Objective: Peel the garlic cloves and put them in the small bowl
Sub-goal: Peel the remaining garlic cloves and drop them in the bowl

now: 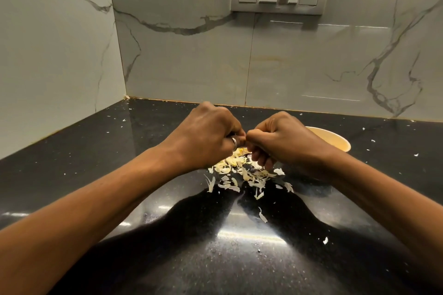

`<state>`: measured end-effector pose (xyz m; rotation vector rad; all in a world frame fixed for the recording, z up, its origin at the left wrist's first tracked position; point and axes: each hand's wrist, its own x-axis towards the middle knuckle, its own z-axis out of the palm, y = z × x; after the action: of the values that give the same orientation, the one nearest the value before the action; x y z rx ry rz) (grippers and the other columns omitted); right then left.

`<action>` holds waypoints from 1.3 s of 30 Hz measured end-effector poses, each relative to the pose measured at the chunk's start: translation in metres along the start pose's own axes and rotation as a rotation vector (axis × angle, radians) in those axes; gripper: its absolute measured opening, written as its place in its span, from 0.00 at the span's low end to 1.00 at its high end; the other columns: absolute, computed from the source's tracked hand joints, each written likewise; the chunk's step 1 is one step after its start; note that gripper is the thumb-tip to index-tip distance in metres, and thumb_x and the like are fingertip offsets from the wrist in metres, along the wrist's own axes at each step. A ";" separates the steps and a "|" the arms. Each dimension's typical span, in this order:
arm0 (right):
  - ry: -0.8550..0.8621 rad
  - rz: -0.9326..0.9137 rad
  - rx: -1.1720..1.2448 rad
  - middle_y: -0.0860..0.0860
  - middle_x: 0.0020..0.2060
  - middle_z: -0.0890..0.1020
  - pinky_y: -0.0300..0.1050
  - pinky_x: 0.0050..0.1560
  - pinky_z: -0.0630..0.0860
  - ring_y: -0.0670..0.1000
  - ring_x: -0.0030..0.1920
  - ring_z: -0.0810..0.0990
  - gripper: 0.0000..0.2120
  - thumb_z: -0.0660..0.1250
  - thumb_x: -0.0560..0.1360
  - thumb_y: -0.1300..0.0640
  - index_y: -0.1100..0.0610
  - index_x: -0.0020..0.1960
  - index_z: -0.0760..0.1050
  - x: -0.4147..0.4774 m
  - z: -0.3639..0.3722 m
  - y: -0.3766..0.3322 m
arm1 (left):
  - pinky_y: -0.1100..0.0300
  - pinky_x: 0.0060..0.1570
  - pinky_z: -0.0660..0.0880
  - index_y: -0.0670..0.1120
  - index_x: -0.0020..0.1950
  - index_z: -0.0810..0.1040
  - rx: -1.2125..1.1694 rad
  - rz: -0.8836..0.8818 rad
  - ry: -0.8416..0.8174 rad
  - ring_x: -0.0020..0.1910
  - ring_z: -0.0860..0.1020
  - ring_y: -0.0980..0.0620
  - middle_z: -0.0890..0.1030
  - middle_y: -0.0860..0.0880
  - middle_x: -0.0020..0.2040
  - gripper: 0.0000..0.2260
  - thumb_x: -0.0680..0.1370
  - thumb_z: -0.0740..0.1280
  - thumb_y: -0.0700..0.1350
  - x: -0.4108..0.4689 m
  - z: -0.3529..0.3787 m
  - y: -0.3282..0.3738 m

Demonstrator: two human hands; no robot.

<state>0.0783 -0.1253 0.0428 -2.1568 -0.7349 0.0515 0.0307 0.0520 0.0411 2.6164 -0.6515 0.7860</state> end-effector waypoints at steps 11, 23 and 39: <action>-0.001 0.021 0.184 0.57 0.41 0.86 0.39 0.34 0.79 0.51 0.38 0.86 0.07 0.66 0.80 0.61 0.62 0.50 0.82 0.001 -0.009 -0.003 | 0.60 0.35 0.81 0.46 0.50 0.87 -0.101 -0.154 0.019 0.29 0.81 0.60 0.84 0.53 0.35 0.08 0.76 0.73 0.49 0.001 0.002 -0.005; -0.038 0.087 0.188 0.59 0.40 0.87 0.41 0.37 0.81 0.56 0.41 0.87 0.11 0.64 0.82 0.62 0.64 0.48 0.83 0.003 -0.006 -0.002 | 0.54 0.38 0.80 0.40 0.51 0.85 -0.148 -0.130 0.030 0.31 0.82 0.58 0.85 0.49 0.37 0.08 0.81 0.68 0.42 0.002 0.007 -0.005; -0.003 0.109 0.312 0.58 0.42 0.87 0.40 0.39 0.81 0.52 0.42 0.87 0.07 0.66 0.81 0.62 0.64 0.52 0.82 0.004 -0.006 -0.002 | 0.55 0.36 0.82 0.45 0.57 0.85 -0.252 -0.243 -0.010 0.31 0.83 0.59 0.84 0.50 0.39 0.08 0.81 0.67 0.43 0.000 0.007 0.000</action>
<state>0.0825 -0.1271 0.0488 -1.8958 -0.5690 0.2129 0.0336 0.0485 0.0353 2.4102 -0.3947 0.5773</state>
